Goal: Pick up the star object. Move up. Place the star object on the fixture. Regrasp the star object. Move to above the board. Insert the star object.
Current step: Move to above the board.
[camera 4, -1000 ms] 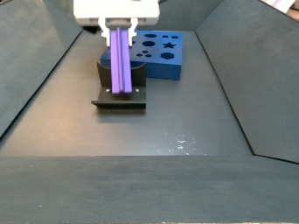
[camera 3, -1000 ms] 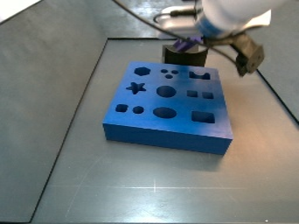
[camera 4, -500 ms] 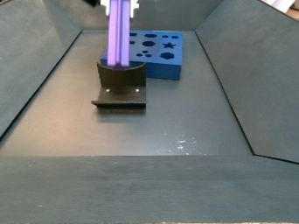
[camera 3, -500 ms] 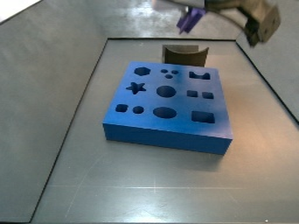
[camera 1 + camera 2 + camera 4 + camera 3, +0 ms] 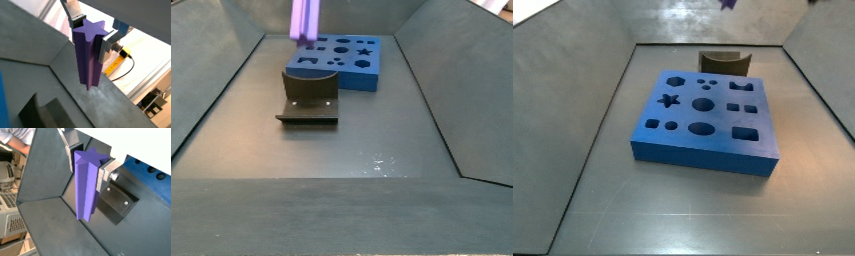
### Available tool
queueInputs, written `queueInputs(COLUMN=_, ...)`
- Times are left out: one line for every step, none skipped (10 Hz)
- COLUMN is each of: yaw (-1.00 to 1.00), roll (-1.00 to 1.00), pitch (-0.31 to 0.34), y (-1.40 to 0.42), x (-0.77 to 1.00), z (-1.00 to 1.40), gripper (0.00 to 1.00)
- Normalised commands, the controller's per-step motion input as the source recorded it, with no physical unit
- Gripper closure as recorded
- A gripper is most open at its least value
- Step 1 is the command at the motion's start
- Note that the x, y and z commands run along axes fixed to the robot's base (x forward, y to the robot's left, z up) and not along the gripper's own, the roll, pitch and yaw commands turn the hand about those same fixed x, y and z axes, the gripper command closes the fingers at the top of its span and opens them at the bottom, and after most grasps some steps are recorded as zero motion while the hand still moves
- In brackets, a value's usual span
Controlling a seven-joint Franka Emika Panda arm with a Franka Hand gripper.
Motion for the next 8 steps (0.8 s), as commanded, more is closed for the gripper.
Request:
queueInputs(yaw=-0.05, roll=-0.09, pitch=0.155, y=0.01, x=-0.05, z=0.29, gripper=1.00)
queueInputs(yaw=-0.15, roll=-1.00, pitch=0.116, y=-1.00, x=-0.63, z=0.43, gripper=1.00)
queueInputs(yaw=-0.14, roll=-1.00, pitch=0.108, y=-1.00, x=-0.62, z=0.39, gripper=1.00)
queueInputs(yaw=-0.13, roll=-1.00, pitch=0.108, y=-1.00, x=-0.68, z=0.43, gripper=1.00)
queueInputs(yaw=-0.12, roll=-1.00, pitch=0.110, y=-1.00, x=-0.70, z=0.41, gripper=1.00)
queueInputs(yaw=-0.12, roll=-1.00, pitch=0.114, y=-1.00, x=-0.70, z=0.42, gripper=1.00)
queueInputs(yaw=-0.11, roll=-1.00, pitch=0.121, y=-0.86, x=-0.63, z=0.37, gripper=1.00)
queueInputs(yaw=-0.10, roll=-1.00, pitch=0.124, y=-0.58, x=-0.44, z=0.25, gripper=1.00)
